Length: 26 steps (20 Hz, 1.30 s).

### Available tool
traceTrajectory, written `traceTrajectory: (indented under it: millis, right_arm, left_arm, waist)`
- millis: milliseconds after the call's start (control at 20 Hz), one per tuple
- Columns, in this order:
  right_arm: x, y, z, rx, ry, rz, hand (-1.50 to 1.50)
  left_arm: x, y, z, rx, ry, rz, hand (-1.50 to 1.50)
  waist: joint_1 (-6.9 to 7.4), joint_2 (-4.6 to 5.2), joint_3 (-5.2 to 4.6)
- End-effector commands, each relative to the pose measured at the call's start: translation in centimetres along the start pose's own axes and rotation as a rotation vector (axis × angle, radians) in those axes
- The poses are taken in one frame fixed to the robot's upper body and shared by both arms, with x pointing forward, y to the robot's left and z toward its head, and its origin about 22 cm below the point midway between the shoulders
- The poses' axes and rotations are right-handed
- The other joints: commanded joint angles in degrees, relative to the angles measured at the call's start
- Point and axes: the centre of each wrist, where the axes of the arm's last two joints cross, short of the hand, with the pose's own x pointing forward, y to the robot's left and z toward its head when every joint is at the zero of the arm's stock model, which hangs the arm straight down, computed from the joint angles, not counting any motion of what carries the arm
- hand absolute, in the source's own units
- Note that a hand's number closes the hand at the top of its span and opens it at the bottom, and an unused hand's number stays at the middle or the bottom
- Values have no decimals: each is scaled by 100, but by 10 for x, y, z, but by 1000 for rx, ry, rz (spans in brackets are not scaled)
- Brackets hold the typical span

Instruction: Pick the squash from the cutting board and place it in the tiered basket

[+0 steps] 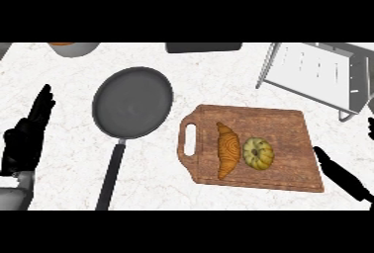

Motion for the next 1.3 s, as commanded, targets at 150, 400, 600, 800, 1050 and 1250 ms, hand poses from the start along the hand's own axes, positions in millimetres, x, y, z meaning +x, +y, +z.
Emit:
traceTrajectory:
  millis: [150,400,600,800,1050,1250]
  right_arm:
    - [9,-34,35,170,87,320,-150]
    - [35,-47,33,333,163,543,-150]
    - [74,-46,31,346,220,649,-150]
    - [108,-31,26,284,321,687,-150]
    - [117,-8,18,351,460,745,-150]
    - [122,12,19,375,494,783,-150]
  left_arm:
    - [-9,-12,8,-35,-2,-10,0]
    - [-2,-16,3,-53,-15,-17,0]
    - [6,-22,-6,-81,-25,-3,0]
    - [11,-30,-10,-104,-46,-3,0]
    - [7,-30,-11,-121,-27,-8,0]
    - [6,-36,-15,-115,-34,5,0]
  waist:
    - [161,63,-35]
    - [315,105,-55]
    - [432,128,-43]
    - [624,144,-7]
    - [662,131,11]
    - [632,135,-1]
